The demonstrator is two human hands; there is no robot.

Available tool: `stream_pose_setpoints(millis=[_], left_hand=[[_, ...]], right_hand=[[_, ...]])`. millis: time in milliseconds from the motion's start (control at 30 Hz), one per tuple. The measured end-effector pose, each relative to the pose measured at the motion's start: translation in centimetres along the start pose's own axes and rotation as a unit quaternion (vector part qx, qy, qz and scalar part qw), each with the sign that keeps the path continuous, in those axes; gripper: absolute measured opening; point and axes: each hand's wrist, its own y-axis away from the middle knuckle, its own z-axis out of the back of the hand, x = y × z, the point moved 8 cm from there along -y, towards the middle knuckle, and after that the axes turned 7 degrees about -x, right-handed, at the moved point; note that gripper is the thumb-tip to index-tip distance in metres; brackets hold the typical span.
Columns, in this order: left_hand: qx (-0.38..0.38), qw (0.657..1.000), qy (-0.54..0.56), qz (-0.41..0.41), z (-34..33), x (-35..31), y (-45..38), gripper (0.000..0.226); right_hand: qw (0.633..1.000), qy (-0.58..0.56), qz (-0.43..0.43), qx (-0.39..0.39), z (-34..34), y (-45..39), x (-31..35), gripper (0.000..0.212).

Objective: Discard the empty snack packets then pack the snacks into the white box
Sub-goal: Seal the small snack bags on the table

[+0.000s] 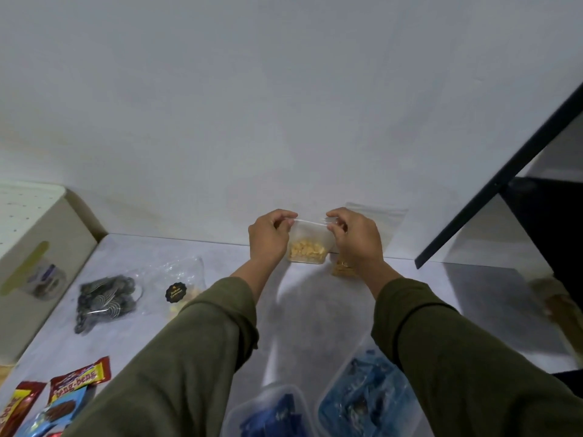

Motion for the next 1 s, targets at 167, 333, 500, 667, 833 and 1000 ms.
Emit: stream_pose_setpoints(millis=[167, 333, 500, 667, 833, 1000], left_hand=[[-0.009, 1.000, 0.004, -0.012, -0.1, -0.6, -0.7, 0.021], [-0.011, 1.000, -0.006, -0.014, -0.3, -0.1, -0.6, 0.018], [-0.029, 0.999, 0.011, 0.016, -0.2, 0.5, -0.5, 0.012], [-0.049, 0.998, 0.025, 0.010, 1.0, 0.0, 0.0, 0.025], [-0.056, 0.998, 0.022, 0.017, 4.5, -0.6, 1.0, 0.023], [-0.079, 0.996, 0.001, 0.031, 10.4, 0.8, 2.1, 0.021]], right_hand=[[1.000, -0.023, 0.002, -0.017, 0.4, -0.7, 0.0, 0.021], [1.000, -0.019, 0.013, -0.019, 0.2, -0.5, 0.0, 0.021], [0.999, 0.001, 0.020, -0.045, 0.5, -0.6, -0.3, 0.021], [0.998, 0.011, 0.028, -0.063, 0.9, -0.3, 0.1, 0.026], [0.997, -0.003, 0.036, -0.063, 1.1, 0.8, 2.9, 0.027], [0.999, -0.030, 0.042, -0.007, -2.1, 3.6, 7.2, 0.028]])
